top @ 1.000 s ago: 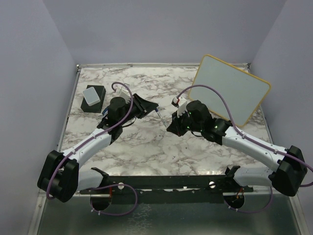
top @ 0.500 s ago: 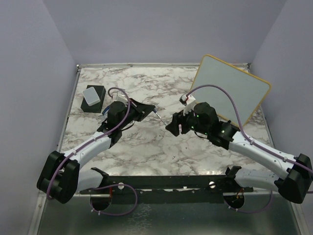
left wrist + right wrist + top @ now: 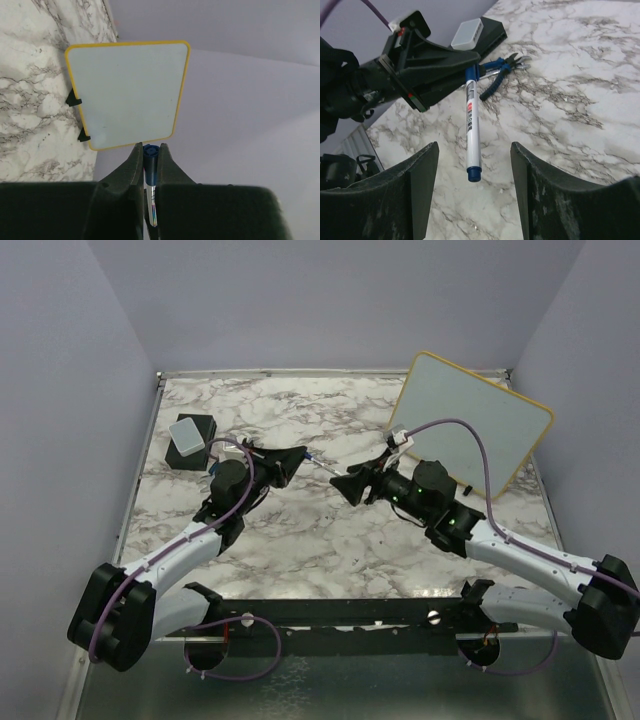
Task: Write a sentence on the whiteboard
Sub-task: Open the whiteboard marker at the center of the board.
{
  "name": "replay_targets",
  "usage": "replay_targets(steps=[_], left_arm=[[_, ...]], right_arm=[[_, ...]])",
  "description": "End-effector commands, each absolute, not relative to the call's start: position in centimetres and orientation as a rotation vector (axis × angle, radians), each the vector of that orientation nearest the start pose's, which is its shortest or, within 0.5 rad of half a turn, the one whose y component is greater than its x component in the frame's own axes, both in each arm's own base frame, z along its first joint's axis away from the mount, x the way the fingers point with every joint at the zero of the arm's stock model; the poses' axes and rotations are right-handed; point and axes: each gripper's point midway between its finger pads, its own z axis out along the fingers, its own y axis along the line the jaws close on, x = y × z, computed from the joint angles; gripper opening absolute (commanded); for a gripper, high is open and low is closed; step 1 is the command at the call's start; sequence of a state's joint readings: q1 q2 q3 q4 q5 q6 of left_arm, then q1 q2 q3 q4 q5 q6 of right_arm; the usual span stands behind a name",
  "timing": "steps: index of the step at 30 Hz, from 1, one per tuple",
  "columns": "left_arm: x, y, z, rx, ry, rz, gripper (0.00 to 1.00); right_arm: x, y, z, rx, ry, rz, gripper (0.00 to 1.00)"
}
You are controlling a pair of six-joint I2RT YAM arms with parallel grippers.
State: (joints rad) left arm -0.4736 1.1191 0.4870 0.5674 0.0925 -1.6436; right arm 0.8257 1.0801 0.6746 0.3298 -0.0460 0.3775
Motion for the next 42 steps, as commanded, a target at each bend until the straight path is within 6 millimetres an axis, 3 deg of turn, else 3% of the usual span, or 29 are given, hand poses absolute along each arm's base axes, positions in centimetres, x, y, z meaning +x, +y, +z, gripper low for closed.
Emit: replay_targets(steps=[1,19,35,42], left_arm=[[31.5,-21.7,25.0,-1.103,1.553,-1.685,0.0],[31.6,-21.3,24.7,-1.116,1.54,-1.666,0.0],[31.9,-21.2,23.8,-1.13,1.552,-1.638,0.0],[31.8,-21.2,23.2,-1.144,1.564,-1.629,0.0]], right_arm=[[24.9,31.5,27.7,-0.377,1.549,1.041,0.61],[25.7,33.9,25.7,-0.387,1.636,1.087,0.52],[26.8,34.9,24.7,-0.395,1.68,1.054,0.34],[26.9,34.7,24.7,-0.382,1.674,1.046,0.37]])
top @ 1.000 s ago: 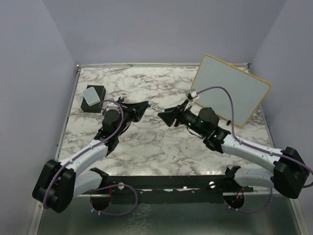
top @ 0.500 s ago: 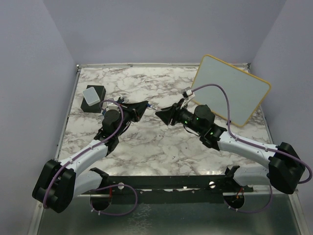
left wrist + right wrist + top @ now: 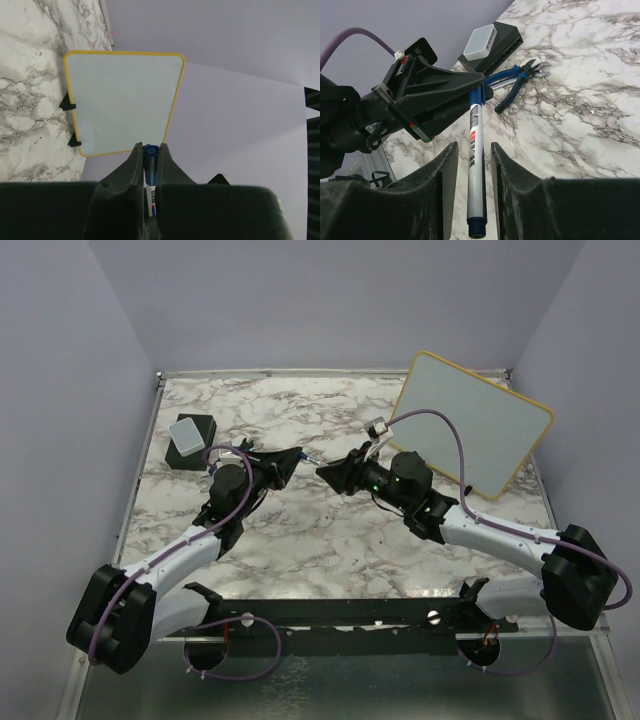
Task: Write a sentence on the whiteboard
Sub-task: Open the whiteboard marker at the center of the board.
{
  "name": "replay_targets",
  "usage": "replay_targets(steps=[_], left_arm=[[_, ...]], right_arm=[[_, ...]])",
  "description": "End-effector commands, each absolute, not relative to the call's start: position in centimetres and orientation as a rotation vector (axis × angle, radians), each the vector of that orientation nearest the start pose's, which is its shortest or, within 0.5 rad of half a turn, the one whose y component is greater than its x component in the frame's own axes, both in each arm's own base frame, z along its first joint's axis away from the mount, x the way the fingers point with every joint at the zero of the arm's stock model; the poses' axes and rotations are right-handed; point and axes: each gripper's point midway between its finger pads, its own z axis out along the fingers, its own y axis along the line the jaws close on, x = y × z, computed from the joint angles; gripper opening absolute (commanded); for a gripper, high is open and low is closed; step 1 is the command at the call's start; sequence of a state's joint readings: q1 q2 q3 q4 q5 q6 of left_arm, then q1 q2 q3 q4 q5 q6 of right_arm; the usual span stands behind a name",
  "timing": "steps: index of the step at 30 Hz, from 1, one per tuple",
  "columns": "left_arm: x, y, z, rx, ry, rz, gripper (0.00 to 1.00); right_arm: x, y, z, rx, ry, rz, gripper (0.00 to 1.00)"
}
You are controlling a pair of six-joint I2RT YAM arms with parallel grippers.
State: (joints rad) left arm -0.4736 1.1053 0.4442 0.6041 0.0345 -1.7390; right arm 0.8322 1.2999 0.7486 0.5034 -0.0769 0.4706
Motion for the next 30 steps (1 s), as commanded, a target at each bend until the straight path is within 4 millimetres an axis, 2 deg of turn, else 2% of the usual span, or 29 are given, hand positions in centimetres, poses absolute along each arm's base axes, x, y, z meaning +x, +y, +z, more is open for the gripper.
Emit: replay_targets(steps=[1,7,14,20,22,25,30], left_arm=[[31.8,-21.2,23.1,-1.145,1.566,-1.628,0.0],[31.7,-21.1,23.1,-1.147,1.565,-1.63,0.0],[31.8,-21.2,23.1,-1.148,1.566,-1.629,0.0],[31.8,-21.2,22.9,-1.151,1.568,-1.627,0.0],[31.8,-21.2,22.9,-1.151,1.568,-1.627,0.0],[32.0,-20.9,22.8,-1.162,1.554,-1.609,0.0],[32.1,-20.8,22.6,-1.168,1.553,-1.6,0.0]], right_arm=[[26.9,34.6,24.7,-0.378,1.673,1.045,0.36],[26.8,34.4,25.1,-0.366,1.655,1.053,0.34],[26.5,34.7,24.7,-0.39,1.662,1.066,0.21],[26.4,34.6,24.6,-0.391,1.661,1.067,0.19],[26.4,34.5,24.6,-0.389,1.662,1.064,0.16],[26.4,34.4,24.5,-0.384,1.662,1.062,0.02],[26.4,34.1,24.0,-0.388,1.664,1.044,0.0]])
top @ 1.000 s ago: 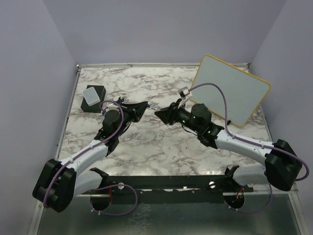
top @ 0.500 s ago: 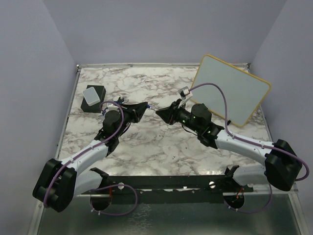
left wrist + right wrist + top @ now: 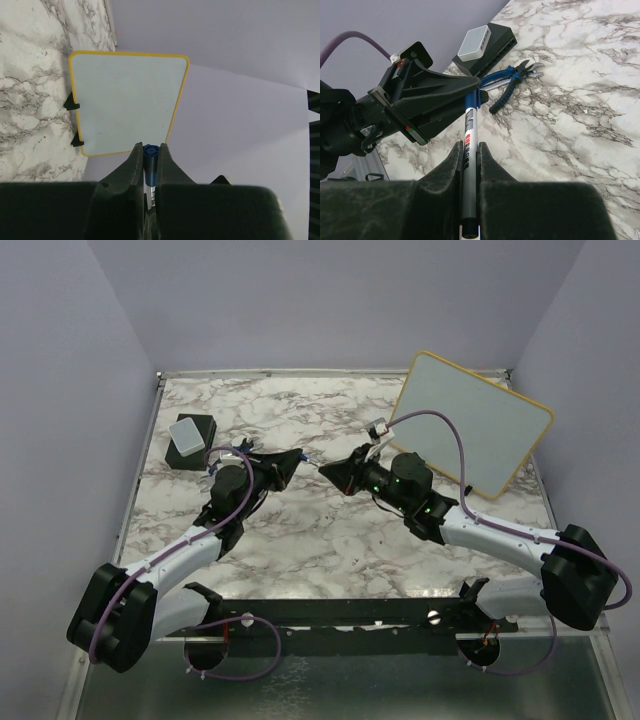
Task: Write a sentence on the whiteboard
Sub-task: Open the whiteboard marker at the center of the board.
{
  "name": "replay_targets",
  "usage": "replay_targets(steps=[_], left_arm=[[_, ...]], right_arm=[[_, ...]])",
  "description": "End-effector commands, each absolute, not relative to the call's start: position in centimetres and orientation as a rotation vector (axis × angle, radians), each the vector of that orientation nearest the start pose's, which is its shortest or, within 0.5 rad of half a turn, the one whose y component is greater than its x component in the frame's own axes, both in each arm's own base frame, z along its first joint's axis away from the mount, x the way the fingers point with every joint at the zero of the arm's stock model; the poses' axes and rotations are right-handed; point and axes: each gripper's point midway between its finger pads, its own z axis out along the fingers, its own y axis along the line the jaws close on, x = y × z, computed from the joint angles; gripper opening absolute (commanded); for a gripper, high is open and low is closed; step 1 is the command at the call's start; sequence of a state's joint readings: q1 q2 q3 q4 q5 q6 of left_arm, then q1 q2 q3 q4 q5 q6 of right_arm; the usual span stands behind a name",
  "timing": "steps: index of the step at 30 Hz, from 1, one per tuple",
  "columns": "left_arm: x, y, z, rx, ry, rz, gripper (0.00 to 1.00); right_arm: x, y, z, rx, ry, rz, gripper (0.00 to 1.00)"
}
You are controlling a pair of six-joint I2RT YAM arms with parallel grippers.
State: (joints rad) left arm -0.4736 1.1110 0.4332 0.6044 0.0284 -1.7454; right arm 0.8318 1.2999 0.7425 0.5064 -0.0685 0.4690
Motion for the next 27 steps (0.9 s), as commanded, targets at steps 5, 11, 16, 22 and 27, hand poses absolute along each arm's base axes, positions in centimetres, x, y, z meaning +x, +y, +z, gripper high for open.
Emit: replay_targets(steps=[5,11,16,22,27], left_arm=[[32.1,-20.4,22.4,-1.189,1.536,-1.588,0.0],[32.4,-20.1,22.1,-1.197,1.533,-1.572,0.0],[32.5,-19.7,21.8,-1.21,1.525,-1.556,0.0],[32.7,-19.4,21.5,-1.211,1.52,-1.533,0.0],[33.0,-19.0,21.6,-1.209,1.515,-1.505,0.0]], right_arm=[[26.3,33.2,23.5,-0.377,1.645,1.017,0.0],[26.0,32.7,23.2,-0.383,1.64,1.004,0.0],[25.8,32.1,23.5,-0.363,1.625,1.001,0.0],[25.7,31.8,23.3,-0.363,1.635,0.984,0.0],[25.5,31.3,23.0,-0.354,1.642,0.978,0.0]])
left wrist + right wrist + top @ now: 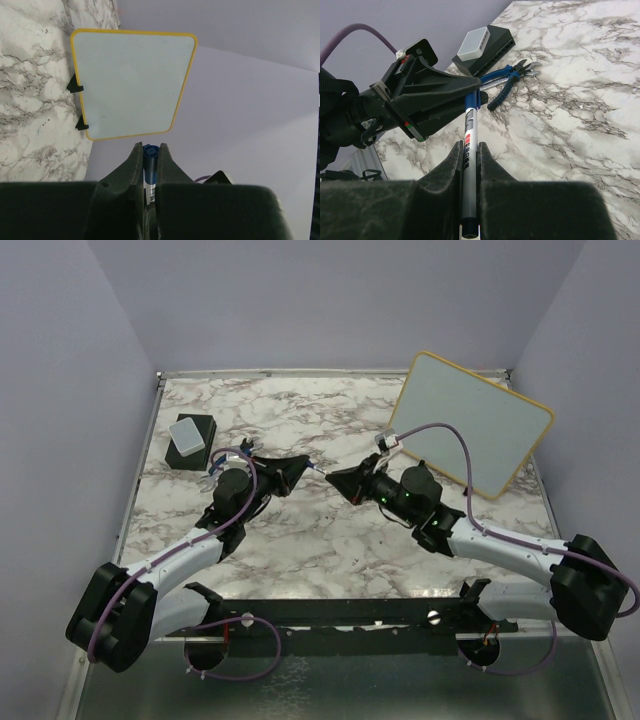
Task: Write a sentence on the whiteboard
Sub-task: Open the whiteboard marker at the center of the board.
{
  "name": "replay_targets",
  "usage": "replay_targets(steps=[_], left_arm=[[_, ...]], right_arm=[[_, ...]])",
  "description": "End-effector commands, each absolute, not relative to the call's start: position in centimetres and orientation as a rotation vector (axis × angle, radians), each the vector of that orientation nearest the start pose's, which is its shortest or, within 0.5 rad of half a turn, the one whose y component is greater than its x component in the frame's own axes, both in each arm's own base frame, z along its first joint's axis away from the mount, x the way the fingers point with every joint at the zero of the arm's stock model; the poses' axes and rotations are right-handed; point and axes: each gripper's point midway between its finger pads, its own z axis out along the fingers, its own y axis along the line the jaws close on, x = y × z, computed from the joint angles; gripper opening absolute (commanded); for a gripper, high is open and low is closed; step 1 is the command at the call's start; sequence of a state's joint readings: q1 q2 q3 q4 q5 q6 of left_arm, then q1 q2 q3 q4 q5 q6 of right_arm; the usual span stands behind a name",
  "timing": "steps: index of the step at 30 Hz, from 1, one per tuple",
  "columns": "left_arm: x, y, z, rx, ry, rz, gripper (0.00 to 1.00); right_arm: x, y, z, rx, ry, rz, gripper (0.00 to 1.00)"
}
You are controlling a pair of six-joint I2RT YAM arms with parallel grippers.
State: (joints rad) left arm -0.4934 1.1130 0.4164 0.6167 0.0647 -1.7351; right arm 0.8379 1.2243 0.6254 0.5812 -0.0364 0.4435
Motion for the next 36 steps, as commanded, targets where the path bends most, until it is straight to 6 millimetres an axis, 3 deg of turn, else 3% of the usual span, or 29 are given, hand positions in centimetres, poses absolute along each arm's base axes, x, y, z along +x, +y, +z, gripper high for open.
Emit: replay_targets(steps=[1,19,36], left_arm=[[33.0,-18.9,21.5,-1.211,1.515,-1.5,0.0],[33.5,-17.7,21.1,-1.234,1.488,-1.454,0.0],[33.8,-15.4,21.0,-1.264,1.431,-1.393,0.0]], right_arm=[[25.5,31.3,22.9,-0.355,1.644,0.977,0.0],[24.9,30.6,22.3,-0.355,1.663,0.972,0.0],[24.9,29.9,21.9,-0.334,1.674,0.945,0.0]])
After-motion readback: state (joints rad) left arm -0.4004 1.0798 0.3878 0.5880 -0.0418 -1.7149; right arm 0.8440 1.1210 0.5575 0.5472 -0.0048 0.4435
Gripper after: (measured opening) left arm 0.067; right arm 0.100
